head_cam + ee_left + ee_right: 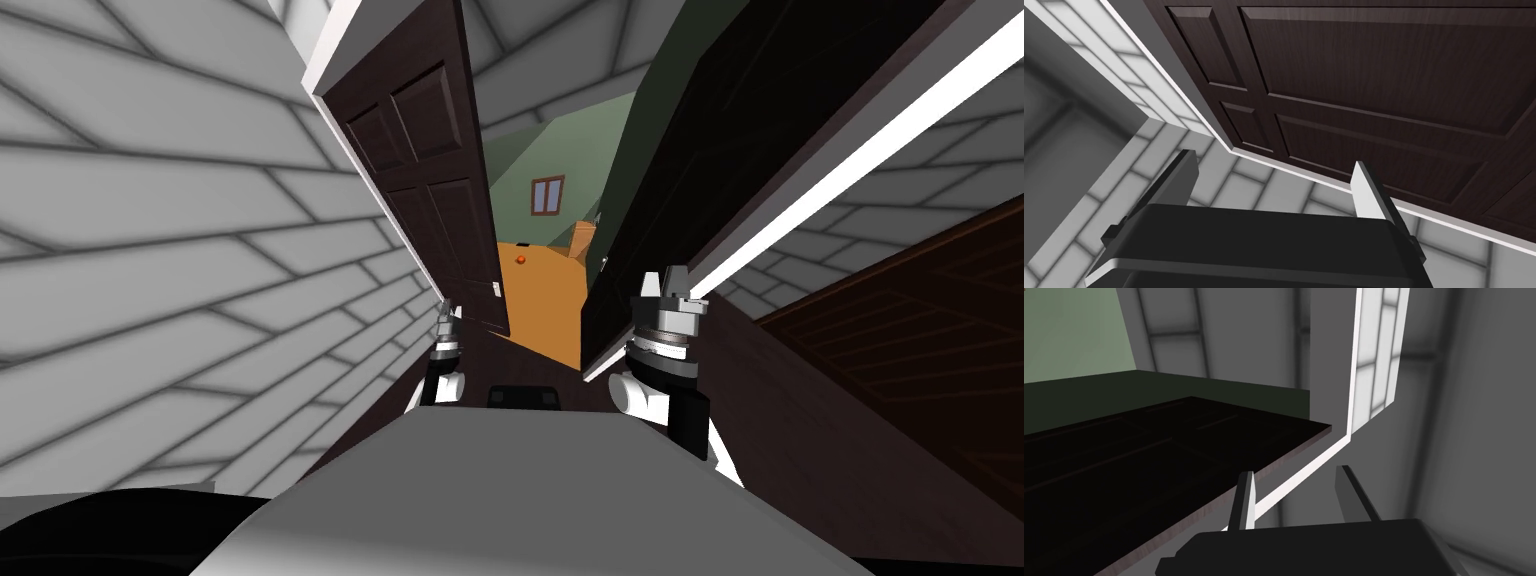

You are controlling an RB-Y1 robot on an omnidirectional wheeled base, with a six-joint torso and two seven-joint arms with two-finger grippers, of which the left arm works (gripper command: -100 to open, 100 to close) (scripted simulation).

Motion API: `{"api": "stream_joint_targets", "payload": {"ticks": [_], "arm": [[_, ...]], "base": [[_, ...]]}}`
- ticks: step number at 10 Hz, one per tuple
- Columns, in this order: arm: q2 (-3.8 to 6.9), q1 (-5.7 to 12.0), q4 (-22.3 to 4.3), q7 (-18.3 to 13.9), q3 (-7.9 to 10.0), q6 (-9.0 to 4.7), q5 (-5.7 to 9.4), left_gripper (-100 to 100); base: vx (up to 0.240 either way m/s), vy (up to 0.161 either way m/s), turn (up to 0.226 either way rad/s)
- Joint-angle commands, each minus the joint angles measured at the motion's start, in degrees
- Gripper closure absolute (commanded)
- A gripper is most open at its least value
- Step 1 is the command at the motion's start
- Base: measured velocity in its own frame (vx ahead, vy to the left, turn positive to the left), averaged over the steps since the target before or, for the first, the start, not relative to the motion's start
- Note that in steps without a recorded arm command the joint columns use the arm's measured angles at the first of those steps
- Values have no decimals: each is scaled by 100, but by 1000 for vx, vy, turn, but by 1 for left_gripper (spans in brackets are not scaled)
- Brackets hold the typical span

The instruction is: Push the door open

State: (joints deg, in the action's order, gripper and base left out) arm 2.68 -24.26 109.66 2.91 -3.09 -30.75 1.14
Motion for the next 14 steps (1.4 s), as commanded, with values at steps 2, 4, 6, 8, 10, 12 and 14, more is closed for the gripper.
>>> {"api": "stream_joint_targets", "payload": {"ticks": [2, 4, 6, 8, 10, 12, 14], "arm": [[49, 82, -494, -49, -114, -129, -11, -100], [81, 165, -885, -85, -198, -227, -19, -100], [110, 249, -1291, -122, -284, -327, -28, -100], [133, 334, -1683, -159, -369, -427, -36, -100], [153, 418, -2066, -196, -454, -526, -44, -100], [161, 459, -2290, -214, -496, -575, -49, -100], [175, 540, -2622, -249, -578, -671, -57, -100]], "base": [[97, 105, -104], [85, 94, -102], [68, 93, -104], [86, 96, -106], [88, 110, -109], [46, 64, -43], [59, 89, -114]]}}
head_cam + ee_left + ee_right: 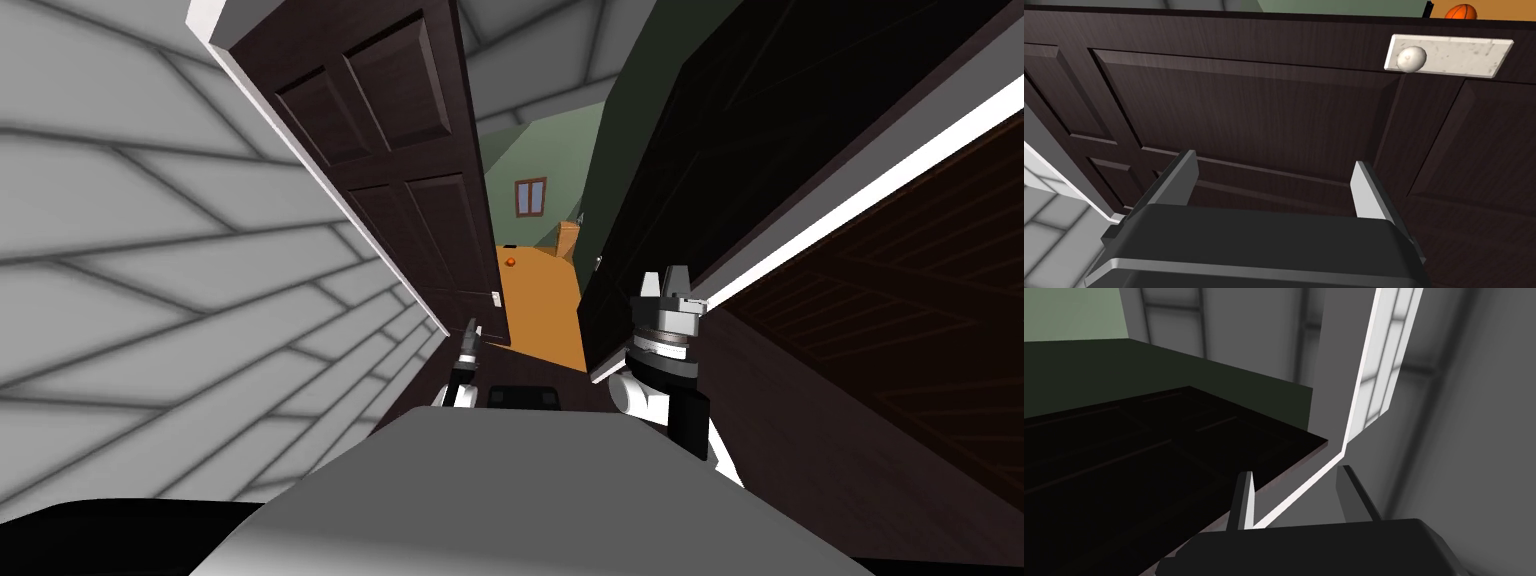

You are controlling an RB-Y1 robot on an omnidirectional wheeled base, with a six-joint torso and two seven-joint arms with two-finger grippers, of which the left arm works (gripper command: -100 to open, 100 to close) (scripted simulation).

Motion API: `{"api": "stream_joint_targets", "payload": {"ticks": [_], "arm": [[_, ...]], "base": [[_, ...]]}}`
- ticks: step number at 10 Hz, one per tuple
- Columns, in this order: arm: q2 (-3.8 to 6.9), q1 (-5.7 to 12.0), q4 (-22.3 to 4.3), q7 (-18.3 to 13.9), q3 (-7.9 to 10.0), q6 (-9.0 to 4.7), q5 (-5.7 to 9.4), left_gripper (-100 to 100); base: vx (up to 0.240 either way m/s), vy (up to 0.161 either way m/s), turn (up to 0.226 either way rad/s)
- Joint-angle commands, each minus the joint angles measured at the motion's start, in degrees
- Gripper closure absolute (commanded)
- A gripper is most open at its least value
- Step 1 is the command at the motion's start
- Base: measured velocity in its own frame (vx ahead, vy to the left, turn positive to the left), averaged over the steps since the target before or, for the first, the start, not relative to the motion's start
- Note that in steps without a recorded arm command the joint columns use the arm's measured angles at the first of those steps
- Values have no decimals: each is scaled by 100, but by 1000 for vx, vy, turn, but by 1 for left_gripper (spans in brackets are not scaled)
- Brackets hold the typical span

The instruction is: Push the door open

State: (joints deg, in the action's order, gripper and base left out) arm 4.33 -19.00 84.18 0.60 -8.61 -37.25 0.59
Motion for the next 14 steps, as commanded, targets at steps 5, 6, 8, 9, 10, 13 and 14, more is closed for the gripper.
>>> {"api": "stream_joint_targets", "payload": {"ticks": [5, 6, 8, 9, 10, 13, 14], "arm": [[24, 164, -840, -84, -177, -198, -16, -100], [26, 199, -1006, -99, -212, -239, -20, -100], [27, 262, -1309, -127, -277, -314, -26, -100], [26, 292, -1452, -141, -307, -350, -29, -100], [26, 321, -1587, -153, -336, -384, -32, -100], [21, 391, -1922, -184, -407, -467, -39, -100], [17, 424, -2081, -198, -441, -506, -42, -100]], "base": [[62, 76, -71], [67, 82, -78], [74, 101, -96], [61, 90, -68], [77, 95, -60], [76, 85, -65], [86, 92, -74]]}}
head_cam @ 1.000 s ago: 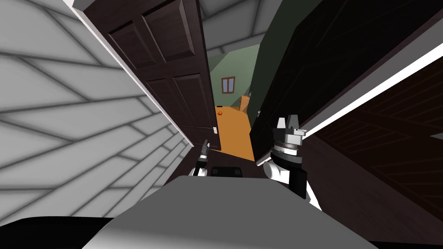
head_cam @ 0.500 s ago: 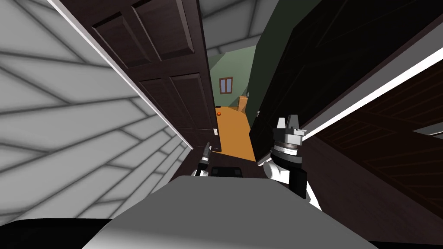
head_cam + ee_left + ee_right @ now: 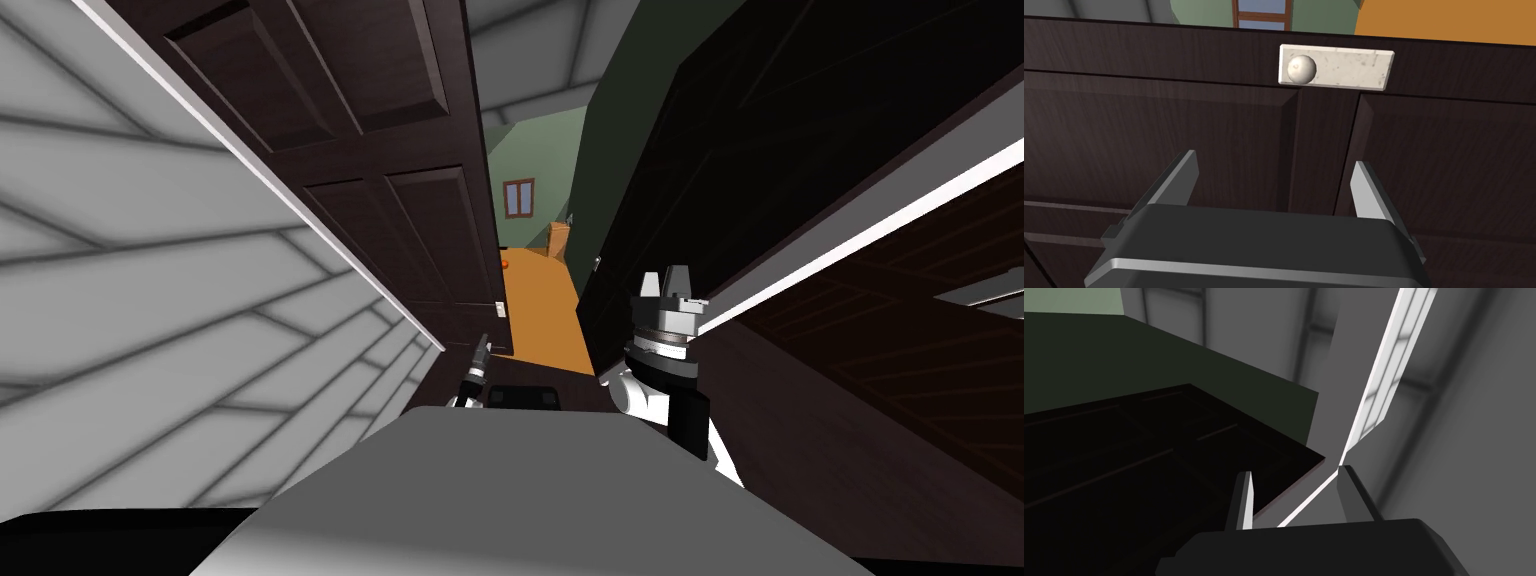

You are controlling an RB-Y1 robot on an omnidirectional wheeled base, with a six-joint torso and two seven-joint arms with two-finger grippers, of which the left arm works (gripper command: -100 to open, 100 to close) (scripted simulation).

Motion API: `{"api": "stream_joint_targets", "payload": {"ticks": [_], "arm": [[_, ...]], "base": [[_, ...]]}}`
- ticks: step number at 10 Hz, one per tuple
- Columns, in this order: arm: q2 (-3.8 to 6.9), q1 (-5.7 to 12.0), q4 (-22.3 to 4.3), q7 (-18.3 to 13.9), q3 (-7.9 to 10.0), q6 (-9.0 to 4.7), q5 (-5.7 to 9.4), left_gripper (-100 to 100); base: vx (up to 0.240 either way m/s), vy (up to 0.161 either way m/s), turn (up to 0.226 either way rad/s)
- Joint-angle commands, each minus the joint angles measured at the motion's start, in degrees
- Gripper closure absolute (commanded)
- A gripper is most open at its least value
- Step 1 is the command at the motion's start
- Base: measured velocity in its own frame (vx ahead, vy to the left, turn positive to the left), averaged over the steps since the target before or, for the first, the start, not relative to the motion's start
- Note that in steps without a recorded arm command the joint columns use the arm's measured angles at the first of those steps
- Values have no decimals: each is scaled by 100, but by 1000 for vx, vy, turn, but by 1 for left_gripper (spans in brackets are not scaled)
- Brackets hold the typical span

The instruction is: Push the door open

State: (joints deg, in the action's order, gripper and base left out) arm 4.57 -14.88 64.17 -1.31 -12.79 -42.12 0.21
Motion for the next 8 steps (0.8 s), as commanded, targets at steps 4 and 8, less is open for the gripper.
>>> {"api": "stream_joint_targets", "payload": {"ticks": [4, 8], "arm": [[-23, 129, -324, -7, -18, -64, 2, -100], [-44, 275, -454, 9, 58, -41, 22, -100]], "base": [[93, 47, -38], [199, -28, -21]]}}
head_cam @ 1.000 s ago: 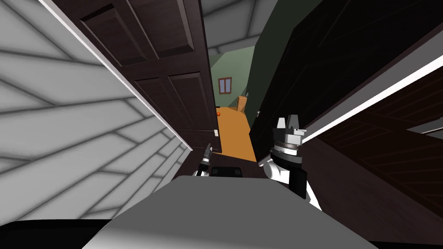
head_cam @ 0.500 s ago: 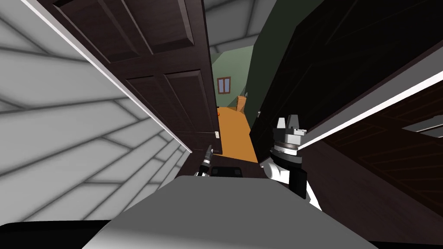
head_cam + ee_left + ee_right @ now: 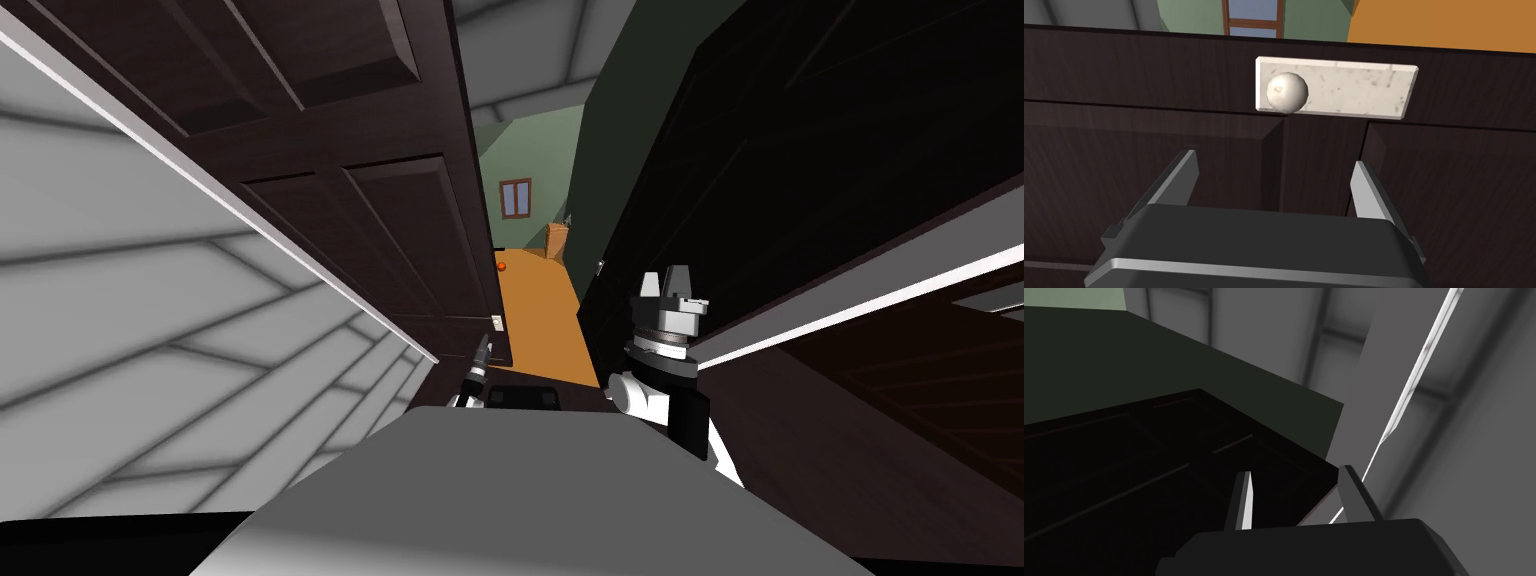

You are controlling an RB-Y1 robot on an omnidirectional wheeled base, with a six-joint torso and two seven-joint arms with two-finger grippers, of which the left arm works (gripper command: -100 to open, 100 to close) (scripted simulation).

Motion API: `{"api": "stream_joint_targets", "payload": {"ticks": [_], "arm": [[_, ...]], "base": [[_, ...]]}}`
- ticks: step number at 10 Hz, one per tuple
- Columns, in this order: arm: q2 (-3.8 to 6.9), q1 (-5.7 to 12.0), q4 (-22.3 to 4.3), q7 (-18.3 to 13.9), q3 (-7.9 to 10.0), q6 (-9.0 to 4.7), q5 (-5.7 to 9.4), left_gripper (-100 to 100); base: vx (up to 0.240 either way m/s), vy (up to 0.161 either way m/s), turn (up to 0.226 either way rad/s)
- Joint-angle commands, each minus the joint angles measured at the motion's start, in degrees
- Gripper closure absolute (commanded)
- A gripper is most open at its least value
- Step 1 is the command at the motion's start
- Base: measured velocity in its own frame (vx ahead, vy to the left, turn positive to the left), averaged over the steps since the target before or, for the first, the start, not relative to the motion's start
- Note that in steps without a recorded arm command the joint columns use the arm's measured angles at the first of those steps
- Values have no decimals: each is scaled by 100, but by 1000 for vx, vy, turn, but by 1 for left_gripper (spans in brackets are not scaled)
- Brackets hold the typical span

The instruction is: Push the door open

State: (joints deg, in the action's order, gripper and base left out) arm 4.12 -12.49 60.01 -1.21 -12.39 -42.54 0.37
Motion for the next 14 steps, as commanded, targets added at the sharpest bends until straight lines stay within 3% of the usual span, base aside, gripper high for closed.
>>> {"api": "stream_joint_targets", "payload": {"ticks": [1, 7, 8, 13, 14], "arm": [[-15, 82, -80, 4, 42, 8, 13, -100], [-96, 235, -208, 18, 124, 40, 35, -100], [-96, 235, -208, 18, 124, 40, 35, 100], [-96, 235, -208, 18, 124, 40, 35, 100], [-63, 239, -235, 40, 192, 58, 63, 100]], "base": [[172, -46, -38], [172, -23, -17], [-15, -2, -8], [-12, 1, -2], [106, -38, 32]]}}
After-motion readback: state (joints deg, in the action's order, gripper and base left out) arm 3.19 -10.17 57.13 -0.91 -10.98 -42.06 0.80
